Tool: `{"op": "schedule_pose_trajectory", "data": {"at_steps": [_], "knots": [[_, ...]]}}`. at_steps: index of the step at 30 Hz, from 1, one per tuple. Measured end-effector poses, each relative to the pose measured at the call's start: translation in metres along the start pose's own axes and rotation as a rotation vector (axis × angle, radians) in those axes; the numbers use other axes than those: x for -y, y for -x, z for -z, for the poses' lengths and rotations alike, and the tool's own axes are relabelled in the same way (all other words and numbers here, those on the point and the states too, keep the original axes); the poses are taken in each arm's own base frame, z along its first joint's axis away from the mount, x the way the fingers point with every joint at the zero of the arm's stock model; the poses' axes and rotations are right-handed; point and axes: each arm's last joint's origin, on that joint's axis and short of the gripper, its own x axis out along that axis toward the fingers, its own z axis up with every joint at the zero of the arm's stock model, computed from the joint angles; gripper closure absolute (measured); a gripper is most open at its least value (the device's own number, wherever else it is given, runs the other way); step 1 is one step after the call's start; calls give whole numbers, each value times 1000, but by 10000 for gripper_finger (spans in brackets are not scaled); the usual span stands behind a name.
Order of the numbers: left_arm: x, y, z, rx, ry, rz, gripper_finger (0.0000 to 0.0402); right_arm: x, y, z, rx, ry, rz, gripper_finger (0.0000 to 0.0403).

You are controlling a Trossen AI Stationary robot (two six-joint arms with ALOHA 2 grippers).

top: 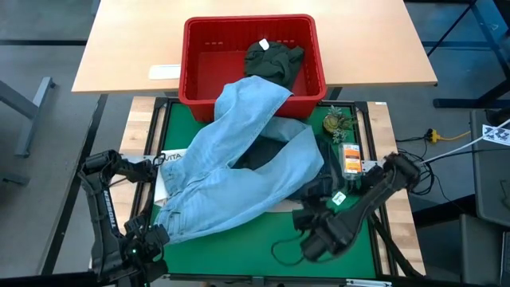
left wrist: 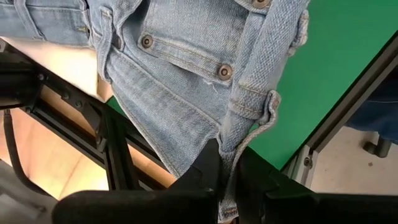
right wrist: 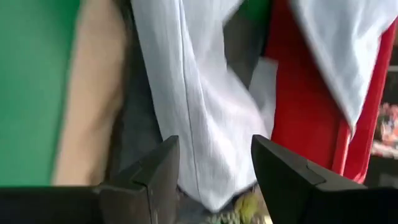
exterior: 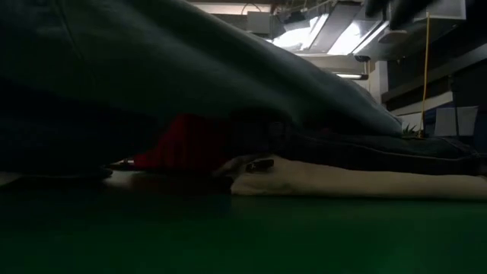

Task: Fold Laundry from Bin
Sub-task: Fold the light blue jeans

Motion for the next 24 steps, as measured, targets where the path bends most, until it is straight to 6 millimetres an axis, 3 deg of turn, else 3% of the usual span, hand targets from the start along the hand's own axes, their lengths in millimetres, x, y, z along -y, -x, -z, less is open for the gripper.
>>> {"op": "schedule_pose_trajectory", "data": {"at_steps": [7, 12, 18, 24], "knots": [[0, 0, -2, 0, 14, -1, 383, 12, -43, 47, -74, -103, -7, 203], [1, -1, -5, 0, 21, -2, 383, 18, -69, 72, -66, -140, -102, 203], [1, -1, -5, 2, 23, -2, 383, 14, -100, 86, -75, -185, -166, 203], [1, -1, -7, 2, 26, -3, 383, 9, -114, 91, -86, -169, -162, 203]]}}
